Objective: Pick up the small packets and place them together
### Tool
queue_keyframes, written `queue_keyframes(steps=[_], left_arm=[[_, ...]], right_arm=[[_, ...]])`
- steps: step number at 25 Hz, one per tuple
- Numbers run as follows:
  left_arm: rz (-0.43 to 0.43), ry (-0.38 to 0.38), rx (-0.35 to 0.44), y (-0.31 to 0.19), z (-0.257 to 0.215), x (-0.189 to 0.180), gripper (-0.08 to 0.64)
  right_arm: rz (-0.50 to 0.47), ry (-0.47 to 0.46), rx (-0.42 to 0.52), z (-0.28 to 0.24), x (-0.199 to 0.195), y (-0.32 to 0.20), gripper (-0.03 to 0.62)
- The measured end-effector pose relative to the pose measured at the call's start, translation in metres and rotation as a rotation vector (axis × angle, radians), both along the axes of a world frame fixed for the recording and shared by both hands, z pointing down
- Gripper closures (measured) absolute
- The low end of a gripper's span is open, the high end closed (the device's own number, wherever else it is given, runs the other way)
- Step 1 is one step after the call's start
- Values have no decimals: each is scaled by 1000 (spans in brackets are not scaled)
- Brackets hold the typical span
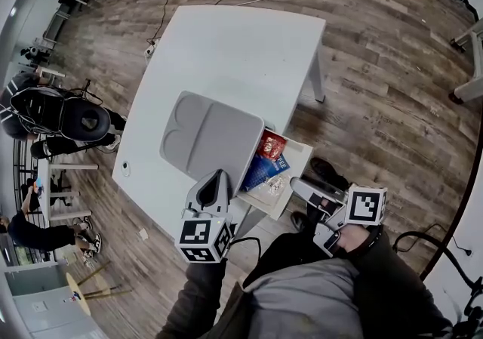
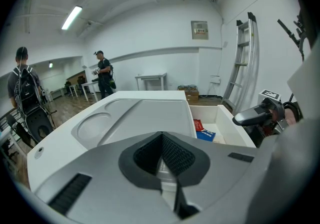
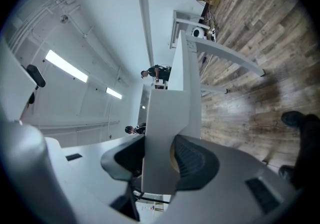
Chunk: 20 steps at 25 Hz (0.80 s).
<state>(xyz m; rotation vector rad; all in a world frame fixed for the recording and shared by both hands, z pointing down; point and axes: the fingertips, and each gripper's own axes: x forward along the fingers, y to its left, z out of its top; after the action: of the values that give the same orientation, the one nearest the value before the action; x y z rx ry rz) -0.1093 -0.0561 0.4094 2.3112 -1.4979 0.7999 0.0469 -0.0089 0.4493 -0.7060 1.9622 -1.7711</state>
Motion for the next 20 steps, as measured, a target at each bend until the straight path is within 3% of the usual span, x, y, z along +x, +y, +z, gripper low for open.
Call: queue_keyframes(steps=[20], left_arm=[[10,-10,10,-1,-2,-1,563]], right_arm=[[37,7,1,-2,21,23,400]])
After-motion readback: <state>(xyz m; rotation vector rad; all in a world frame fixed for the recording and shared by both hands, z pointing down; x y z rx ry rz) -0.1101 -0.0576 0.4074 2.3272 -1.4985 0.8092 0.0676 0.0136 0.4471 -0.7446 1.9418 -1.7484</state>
